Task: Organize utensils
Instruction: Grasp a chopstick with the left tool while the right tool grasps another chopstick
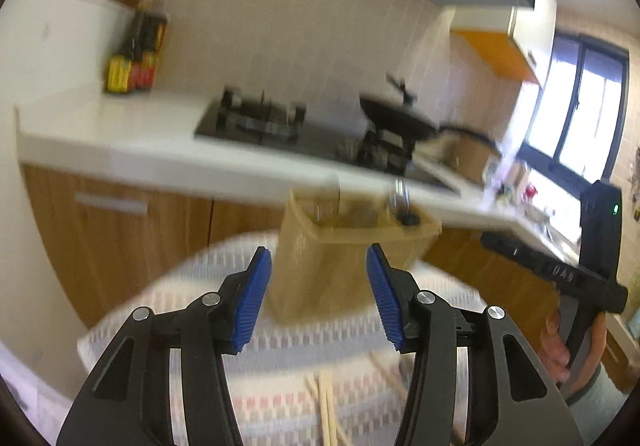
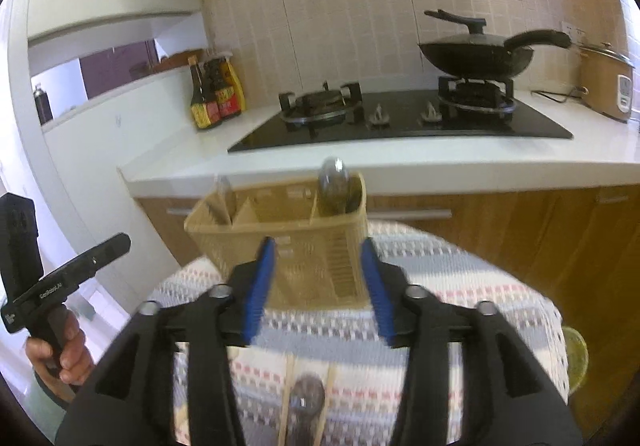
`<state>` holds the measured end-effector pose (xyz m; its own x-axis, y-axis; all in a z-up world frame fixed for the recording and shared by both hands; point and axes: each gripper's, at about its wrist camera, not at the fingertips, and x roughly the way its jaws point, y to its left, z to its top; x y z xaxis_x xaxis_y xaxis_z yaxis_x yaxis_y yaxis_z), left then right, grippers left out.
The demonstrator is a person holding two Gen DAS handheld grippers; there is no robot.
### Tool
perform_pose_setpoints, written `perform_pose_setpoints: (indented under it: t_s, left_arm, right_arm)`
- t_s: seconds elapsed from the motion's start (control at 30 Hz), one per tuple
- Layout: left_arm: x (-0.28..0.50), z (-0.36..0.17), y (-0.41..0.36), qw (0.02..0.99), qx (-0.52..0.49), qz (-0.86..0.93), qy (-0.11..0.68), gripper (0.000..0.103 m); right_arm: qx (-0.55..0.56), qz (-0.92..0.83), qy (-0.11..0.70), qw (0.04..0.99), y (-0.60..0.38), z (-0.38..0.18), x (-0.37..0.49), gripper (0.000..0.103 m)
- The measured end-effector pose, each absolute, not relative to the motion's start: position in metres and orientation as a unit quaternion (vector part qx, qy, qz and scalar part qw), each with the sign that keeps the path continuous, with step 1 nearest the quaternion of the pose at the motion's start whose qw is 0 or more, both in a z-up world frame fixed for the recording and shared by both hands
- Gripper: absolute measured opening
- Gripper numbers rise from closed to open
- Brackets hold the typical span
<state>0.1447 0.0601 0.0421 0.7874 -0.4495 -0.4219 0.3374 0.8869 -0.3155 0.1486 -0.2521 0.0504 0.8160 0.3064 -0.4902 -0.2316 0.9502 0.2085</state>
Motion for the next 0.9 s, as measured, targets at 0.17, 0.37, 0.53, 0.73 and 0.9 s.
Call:
perform_pose_setpoints:
  t_s: [0.17,0.37,0.53,0.73,0.9]
  left_arm:
    - [0.125,0.012,0.05,0.916,-0.053,-0.214,0.337,0.046]
    - [0.118,-0.03,0.038,0.881,0.004,-0.215,0.421,0.043]
    - [0.119,-0.052,0.026,0.853,0.036,-0.218,0.472,0.042]
    - [0.119,-0.066,0.015,0.851,0.071,-0.198,0.482,0.035]
    - [0.123,-0.076,0.003,0.836,0.093,-0.201,0.501,0.035]
  right_arm:
    - [0.044,0.141,0.327,0.933,-0.241,0.031,0.127,0.048]
    - [0.032,0.135,0.416,0.899,-0.23,0.004,0.117,0.047]
    - [0.044,0.151,0.489,0.858,-0.226,-0.025,0.123,0.035]
    - [0.057,0.158,0.536,0.827,-0.225,-0.053,0.128,0.025]
    - [0.048,0.188,0.546,0.815,-0.207,-0.061,0.124,0.021]
